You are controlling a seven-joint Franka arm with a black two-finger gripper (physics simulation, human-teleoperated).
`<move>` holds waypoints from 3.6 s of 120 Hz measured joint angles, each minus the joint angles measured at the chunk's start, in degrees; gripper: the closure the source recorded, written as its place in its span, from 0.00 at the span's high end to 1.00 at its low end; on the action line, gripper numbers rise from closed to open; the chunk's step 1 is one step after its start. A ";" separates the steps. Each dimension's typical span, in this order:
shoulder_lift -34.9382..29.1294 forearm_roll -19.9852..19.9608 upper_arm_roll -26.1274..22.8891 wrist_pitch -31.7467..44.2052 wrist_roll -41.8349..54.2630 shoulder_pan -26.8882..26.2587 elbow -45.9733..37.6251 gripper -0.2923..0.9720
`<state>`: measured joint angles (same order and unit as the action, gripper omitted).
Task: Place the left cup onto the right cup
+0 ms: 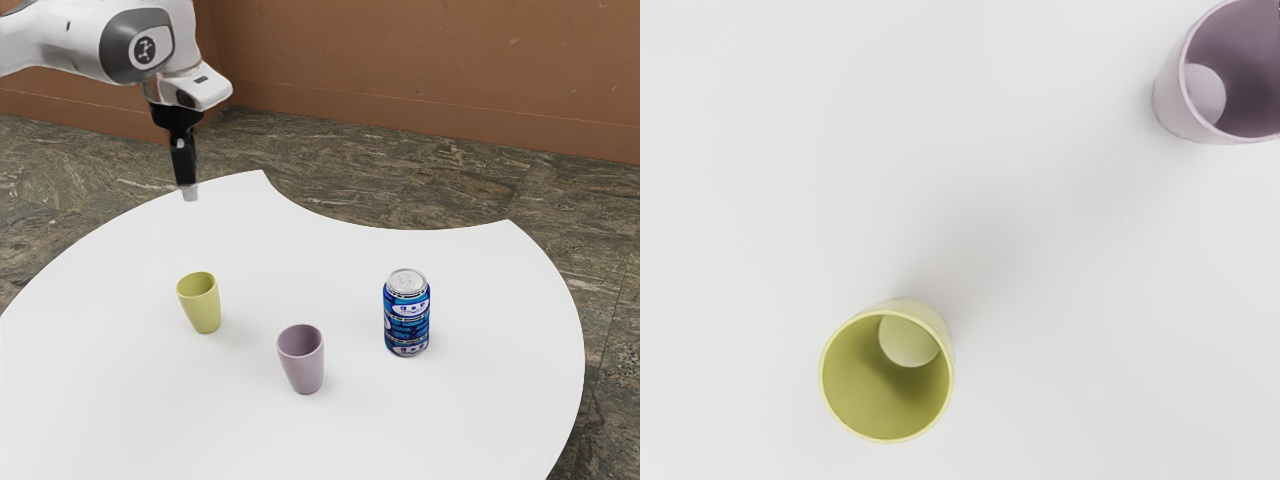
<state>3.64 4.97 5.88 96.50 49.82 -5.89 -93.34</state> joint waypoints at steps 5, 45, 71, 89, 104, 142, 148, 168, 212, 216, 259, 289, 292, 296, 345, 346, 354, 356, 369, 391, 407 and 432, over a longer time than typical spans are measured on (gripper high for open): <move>-0.80 -0.13 -0.12 0.39 -0.12 0.38 -1.36 0.77; -6.64 -1.03 -0.36 12.24 -1.26 0.46 -21.16 0.77; -2.67 -0.06 -0.05 16.92 -1.96 0.58 -23.15 0.77; 0.24 0.33 0.05 19.19 -2.27 1.40 -23.43 0.77; 3.39 1.91 0.80 20.62 -2.08 2.15 -21.97 0.77; 9.84 2.48 1.32 22.00 -0.57 1.37 -17.81 0.77; 10.18 2.40 1.32 22.21 -0.42 1.50 -17.88 0.77; 11.51 2.17 1.32 23.04 -0.12 2.05 -18.29 0.77; 13.93 2.64 1.32 25.01 0.09 2.36 -18.93 0.56; 14.00 2.70 1.32 25.29 0.13 2.36 -18.92 0.51; 14.61 2.86 1.41 28.05 0.39 3.16 -18.92 0.20; 13.98 2.99 1.44 29.24 0.29 3.07 -18.95 0.16; 13.73 3.03 1.48 29.25 0.26 2.97 -18.94 0.16; 13.28 3.07 1.56 29.23 0.22 2.77 -18.94 0.16; 7.48 6.63 2.55 27.35 -1.12 -5.28 -15.72 0.15; 7.43 6.70 2.62 27.31 -1.17 -5.55 -15.69 0.15; 6.85 7.20 3.01 27.04 -1.57 -7.50 -15.56 0.15; 6.68 7.30 3.08 26.97 -1.68 -8.00 -15.55 0.15; 5.90 7.86 3.32 26.52 -2.44 -11.05 -14.94 0.15; 4.56 9.04 3.35 25.80 -4.32 -14.96 -14.89 0.15; 3.92 9.28 3.32 24.86 -5.86 -16.36 -15.35 0.15; 3.01 8.83 2.97 23.78 -8.25 -18.99 -16.32 0.15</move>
<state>6.64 13.80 8.86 120.28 41.57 -24.88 -109.66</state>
